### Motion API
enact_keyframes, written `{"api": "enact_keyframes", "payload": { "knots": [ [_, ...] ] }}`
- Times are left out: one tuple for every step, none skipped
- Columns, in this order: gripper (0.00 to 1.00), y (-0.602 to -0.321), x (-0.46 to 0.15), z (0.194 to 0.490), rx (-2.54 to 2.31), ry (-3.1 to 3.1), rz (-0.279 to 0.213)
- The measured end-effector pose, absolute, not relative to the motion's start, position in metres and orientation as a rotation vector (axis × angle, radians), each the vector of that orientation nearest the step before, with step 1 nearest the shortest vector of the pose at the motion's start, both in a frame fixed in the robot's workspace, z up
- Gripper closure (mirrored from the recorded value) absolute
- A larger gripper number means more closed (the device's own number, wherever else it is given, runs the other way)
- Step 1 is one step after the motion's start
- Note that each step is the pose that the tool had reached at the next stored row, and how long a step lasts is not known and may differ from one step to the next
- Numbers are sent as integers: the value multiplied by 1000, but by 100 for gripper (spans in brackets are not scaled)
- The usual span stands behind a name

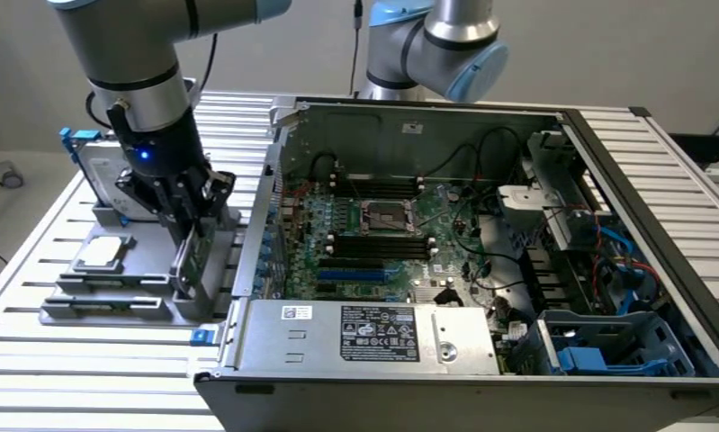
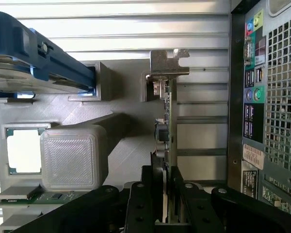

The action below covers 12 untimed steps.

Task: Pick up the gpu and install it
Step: 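Pick up the gpu and move the gpu toward the slot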

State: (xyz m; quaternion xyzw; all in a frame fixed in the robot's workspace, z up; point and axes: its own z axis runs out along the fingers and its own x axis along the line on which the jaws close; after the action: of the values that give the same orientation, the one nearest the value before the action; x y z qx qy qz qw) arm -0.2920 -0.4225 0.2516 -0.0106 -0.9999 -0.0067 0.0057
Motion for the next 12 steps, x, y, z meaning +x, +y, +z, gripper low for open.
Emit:
{"api": "enact_keyframes", "payload": {
  "knots": [
    [73,-423,-292,255,-33,-3130,-22],
    [73,-423,-292,259,-33,-3130,-22],
    [73,-423,-292,264,-33,-3130,-22],
    [73,-423,-292,268,-33,-3130,-22],
    [73,-423,-292,273,-33,-3130,-22],
    [73,-423,-292,278,-33,-3130,-22],
    [73,-423,-292,282,-33,-3130,-22],
    [73,-423,-292,287,-33,-3130,-22],
    [73,-423,-292,291,-33,-3130,-22],
    [73,-423,-292,296,-33,-3130,-22],
    [73,-423,-292,300,-33,-3130,-22],
    [73,-423,-292,305,-33,-3130,-22]
  ]
}}
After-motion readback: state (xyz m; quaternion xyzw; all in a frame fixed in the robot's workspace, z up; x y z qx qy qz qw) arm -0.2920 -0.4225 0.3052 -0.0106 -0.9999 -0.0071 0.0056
